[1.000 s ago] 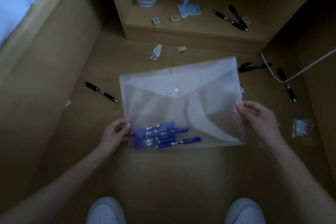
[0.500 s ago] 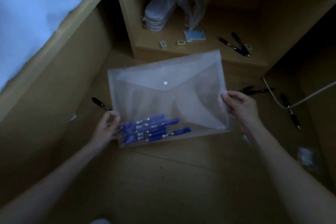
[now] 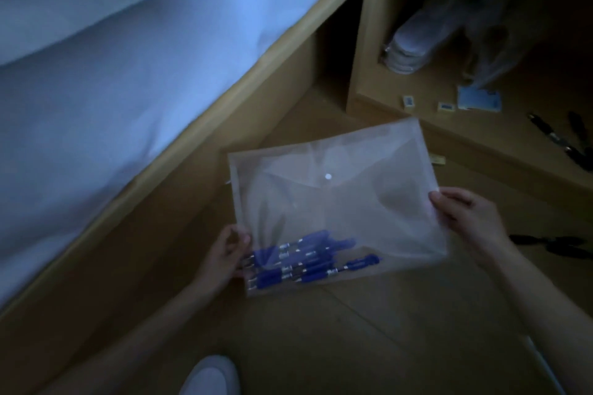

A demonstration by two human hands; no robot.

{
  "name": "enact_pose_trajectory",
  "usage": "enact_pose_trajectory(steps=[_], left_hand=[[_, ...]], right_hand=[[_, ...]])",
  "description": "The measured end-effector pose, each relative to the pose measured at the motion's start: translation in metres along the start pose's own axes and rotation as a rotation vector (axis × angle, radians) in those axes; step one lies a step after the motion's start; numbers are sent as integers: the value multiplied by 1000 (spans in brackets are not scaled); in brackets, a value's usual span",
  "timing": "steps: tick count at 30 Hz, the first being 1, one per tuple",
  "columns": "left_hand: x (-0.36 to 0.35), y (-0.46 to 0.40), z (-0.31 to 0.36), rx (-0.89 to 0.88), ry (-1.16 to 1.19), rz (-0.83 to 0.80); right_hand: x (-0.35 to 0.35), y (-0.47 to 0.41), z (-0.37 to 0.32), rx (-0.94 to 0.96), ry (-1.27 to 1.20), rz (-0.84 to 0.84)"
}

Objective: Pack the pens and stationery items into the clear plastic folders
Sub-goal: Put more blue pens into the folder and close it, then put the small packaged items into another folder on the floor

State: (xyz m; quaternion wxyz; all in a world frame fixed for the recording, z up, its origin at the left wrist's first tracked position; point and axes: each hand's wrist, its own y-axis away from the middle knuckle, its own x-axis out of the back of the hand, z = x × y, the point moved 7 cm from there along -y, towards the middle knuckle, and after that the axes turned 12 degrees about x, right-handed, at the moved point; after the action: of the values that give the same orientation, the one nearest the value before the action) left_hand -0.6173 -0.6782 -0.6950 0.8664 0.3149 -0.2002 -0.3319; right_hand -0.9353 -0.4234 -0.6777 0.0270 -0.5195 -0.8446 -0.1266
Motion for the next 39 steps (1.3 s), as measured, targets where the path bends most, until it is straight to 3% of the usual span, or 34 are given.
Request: enact_pose_trajectory(steps=[6,11,19,25,32,39], left_hand=[[-33,-5,46,-108,-105,-61],[-75,42,120,-234,-179,-113],[-96,216,268,-307,-236,-216],[-32,315,404,-250,-170,-116],[106,367,496,-224,-3,78],[285,380,491,-97,212,382]], right_hand=[[32,-2,-30,-19,21,82],[83,37,-116,18,-7,304],[145,134,-342,13,33,473],[168,149,-530,66,-77,450],[58,117,-665,133,-141,193],[-136,82,-684,98,-109,-79]])
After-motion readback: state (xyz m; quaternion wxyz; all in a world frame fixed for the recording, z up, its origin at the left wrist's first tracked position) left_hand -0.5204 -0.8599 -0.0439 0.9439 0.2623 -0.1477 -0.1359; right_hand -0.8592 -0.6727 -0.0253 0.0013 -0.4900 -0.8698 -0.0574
